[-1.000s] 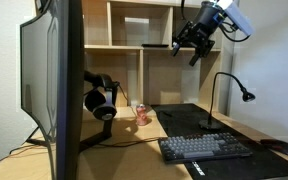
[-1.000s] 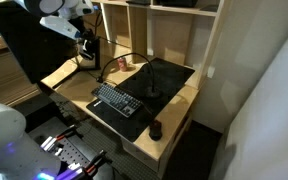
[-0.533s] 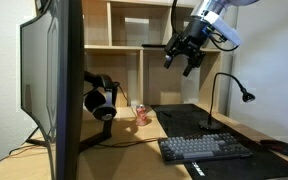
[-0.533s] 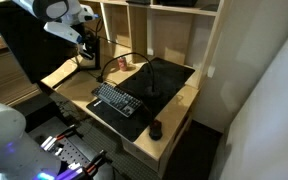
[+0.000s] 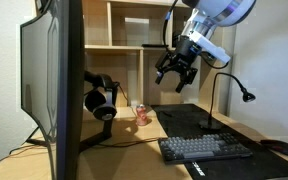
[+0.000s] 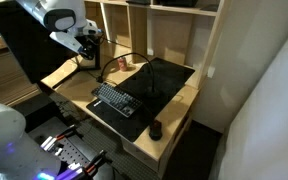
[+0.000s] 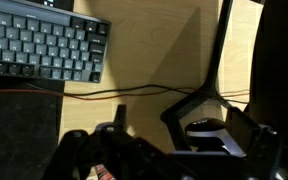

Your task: Press the top left key on the keyboard

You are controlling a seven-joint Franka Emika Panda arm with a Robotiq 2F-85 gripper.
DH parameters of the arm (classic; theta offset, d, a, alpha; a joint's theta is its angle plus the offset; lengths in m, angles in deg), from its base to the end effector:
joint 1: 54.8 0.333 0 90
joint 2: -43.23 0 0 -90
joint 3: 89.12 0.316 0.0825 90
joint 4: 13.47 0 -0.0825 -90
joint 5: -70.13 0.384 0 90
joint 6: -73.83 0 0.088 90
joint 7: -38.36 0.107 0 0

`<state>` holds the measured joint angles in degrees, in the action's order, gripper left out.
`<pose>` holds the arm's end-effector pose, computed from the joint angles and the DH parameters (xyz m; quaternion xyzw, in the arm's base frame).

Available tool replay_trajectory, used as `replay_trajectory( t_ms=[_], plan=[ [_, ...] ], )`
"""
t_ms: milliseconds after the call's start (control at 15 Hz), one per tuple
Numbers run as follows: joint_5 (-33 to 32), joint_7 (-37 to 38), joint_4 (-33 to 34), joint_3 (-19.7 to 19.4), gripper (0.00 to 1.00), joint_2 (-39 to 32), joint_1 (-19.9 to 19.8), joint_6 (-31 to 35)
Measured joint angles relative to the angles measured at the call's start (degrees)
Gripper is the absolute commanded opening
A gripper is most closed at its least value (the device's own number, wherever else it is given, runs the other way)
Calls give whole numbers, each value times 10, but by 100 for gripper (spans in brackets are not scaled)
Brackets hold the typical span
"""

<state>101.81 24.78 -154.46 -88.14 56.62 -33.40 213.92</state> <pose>0.4351 0.1799 0.4053 -0.9683 -0.1154 -0.0898 0.2024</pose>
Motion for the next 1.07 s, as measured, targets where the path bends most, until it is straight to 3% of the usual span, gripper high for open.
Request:
replay_trajectory(
  t_ms=[400, 667, 867, 1067],
  plan=[
    [-6, 6, 13, 14, 100, -21, -17, -4],
    [-7, 15, 25, 37, 100, -83, -21, 22],
    [-42, 63, 47, 51, 100, -139, -35, 51],
    [-45, 66, 52, 61, 100, -150, -44, 53]
  ],
)
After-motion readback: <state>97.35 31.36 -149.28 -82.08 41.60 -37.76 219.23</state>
